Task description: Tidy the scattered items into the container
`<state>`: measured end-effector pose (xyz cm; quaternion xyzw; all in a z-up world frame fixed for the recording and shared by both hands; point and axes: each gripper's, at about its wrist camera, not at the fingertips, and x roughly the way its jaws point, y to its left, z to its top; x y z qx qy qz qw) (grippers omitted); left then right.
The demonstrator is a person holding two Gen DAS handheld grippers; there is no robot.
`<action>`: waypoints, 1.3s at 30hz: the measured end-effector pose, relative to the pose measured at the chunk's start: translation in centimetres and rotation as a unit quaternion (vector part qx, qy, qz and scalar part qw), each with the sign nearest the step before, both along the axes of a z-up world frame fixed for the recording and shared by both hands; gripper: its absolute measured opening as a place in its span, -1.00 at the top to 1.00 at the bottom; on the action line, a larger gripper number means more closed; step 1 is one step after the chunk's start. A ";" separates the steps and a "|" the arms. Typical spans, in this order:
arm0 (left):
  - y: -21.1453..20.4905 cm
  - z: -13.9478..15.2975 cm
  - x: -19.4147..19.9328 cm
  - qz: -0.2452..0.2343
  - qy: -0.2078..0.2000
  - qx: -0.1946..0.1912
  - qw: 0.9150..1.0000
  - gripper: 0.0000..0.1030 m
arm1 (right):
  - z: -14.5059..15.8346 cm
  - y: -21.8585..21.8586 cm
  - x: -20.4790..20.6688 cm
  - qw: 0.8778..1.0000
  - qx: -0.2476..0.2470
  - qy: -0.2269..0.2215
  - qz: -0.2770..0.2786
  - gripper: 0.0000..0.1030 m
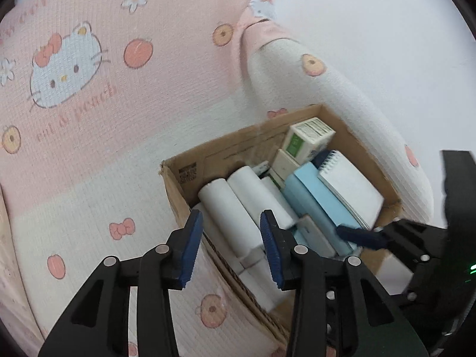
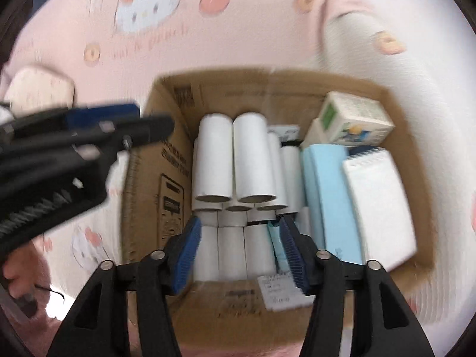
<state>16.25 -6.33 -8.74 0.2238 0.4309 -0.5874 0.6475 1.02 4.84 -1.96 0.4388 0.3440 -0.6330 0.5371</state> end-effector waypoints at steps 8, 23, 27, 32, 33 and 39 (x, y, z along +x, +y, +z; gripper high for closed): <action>5.1 3.0 -2.9 -0.049 -0.046 -0.039 0.997 -0.13 | 3.6 4.0 2.7 0.995 -0.052 0.070 -0.041 -0.28; 10.9 6.8 -5.4 -0.069 -0.135 -0.075 0.986 -0.26 | 7.0 8.9 6.5 0.977 -0.102 0.105 -0.152 -0.54; 11.6 6.8 -5.6 -0.060 -0.152 -0.075 0.984 -0.37 | 7.7 9.4 7.1 0.970 -0.092 0.148 -0.170 -0.64; 12.1 7.0 -5.8 -0.051 -0.155 -0.075 0.984 -0.38 | 8.1 9.9 7.5 0.971 -0.097 0.137 -0.168 -0.64; 12.2 7.1 -5.9 -0.050 -0.156 -0.076 0.984 -0.38 | 8.1 10.0 7.7 0.972 -0.098 0.137 -0.167 -0.65; 13.0 7.5 -6.4 -0.042 -0.160 -0.084 0.983 -0.38 | 8.9 10.8 8.8 0.968 -0.105 0.154 -0.166 -0.71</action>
